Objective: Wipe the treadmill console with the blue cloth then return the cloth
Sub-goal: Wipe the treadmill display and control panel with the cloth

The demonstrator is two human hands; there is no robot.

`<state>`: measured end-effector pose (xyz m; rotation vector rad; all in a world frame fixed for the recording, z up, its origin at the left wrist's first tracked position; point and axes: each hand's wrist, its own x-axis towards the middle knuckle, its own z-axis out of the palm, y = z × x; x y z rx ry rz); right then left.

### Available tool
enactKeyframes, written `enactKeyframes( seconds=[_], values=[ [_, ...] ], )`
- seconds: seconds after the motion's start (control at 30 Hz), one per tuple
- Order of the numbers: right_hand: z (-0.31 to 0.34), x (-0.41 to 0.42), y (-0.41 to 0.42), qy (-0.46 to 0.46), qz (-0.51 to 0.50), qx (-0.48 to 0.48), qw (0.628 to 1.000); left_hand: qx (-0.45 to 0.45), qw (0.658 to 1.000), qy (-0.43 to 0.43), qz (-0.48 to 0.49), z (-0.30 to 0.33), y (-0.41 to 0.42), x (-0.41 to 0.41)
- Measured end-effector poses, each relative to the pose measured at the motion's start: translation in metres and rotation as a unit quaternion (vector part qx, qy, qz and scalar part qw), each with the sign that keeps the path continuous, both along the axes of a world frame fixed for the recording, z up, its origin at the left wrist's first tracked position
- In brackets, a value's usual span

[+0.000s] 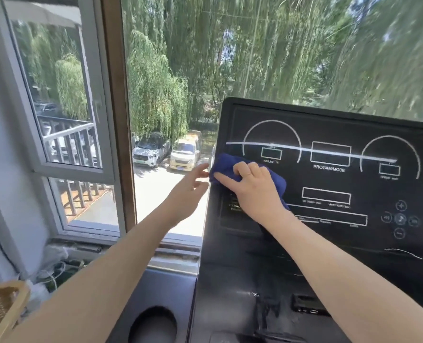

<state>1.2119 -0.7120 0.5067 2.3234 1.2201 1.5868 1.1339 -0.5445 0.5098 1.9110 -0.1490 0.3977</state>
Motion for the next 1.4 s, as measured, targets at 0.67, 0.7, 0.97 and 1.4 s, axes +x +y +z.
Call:
enactKeyframes(
  seconds=[0.67,0.7,0.97,1.4],
  values=[
    [0.086,0.051,0.007,-0.011,-0.035,0.123,0.992,-0.046,0.998,-0.008,-0.034,0.028,-0.006,0.043],
    [0.094,0.058,0.003,-0.008,-0.053,0.163,0.985,-0.047,0.998,-0.006,-0.031,0.026,-0.006,0.045],
    [0.073,0.037,0.030,0.001,-0.051,0.137,0.989,-0.088,0.995,0.008,-0.037,0.028,-0.009,0.042],
    [0.085,0.045,-0.044,0.111,-0.169,0.316,0.927,-0.098,0.995,0.016,-0.019,0.023,-0.014,0.042]
  ],
)
